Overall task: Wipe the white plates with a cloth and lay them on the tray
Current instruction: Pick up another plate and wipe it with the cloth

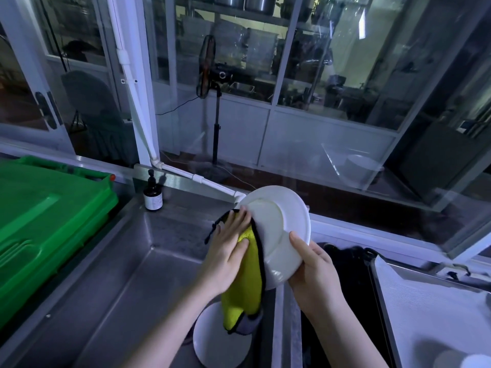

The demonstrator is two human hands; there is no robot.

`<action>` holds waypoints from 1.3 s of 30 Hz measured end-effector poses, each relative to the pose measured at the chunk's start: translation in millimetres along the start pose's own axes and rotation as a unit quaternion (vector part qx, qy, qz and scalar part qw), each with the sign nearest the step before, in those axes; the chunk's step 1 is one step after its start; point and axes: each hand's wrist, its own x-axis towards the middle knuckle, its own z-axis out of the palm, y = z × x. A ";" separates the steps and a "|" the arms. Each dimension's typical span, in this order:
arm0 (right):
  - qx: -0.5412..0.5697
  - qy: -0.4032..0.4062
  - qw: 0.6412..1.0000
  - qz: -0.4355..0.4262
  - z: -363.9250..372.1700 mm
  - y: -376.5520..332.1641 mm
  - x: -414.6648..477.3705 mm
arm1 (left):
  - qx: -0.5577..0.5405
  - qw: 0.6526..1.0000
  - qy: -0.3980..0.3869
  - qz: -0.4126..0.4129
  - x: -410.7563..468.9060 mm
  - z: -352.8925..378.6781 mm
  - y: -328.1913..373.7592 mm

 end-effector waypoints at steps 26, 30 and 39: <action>-0.010 -0.073 0.997 0.010 -5.3 9.3 -4.5 | 0.125 0.976 -0.074 0.161 8.8 9.2 34.7; -0.051 -0.085 0.995 0.011 -10.2 12.3 -9.5 | 0.112 0.979 -0.072 0.156 37.6 -3.6 23.1; -0.026 -0.073 0.997 -0.021 -23.3 -15.3 -0.3 | -0.021 0.998 -0.007 0.059 8.9 -18.5 -16.5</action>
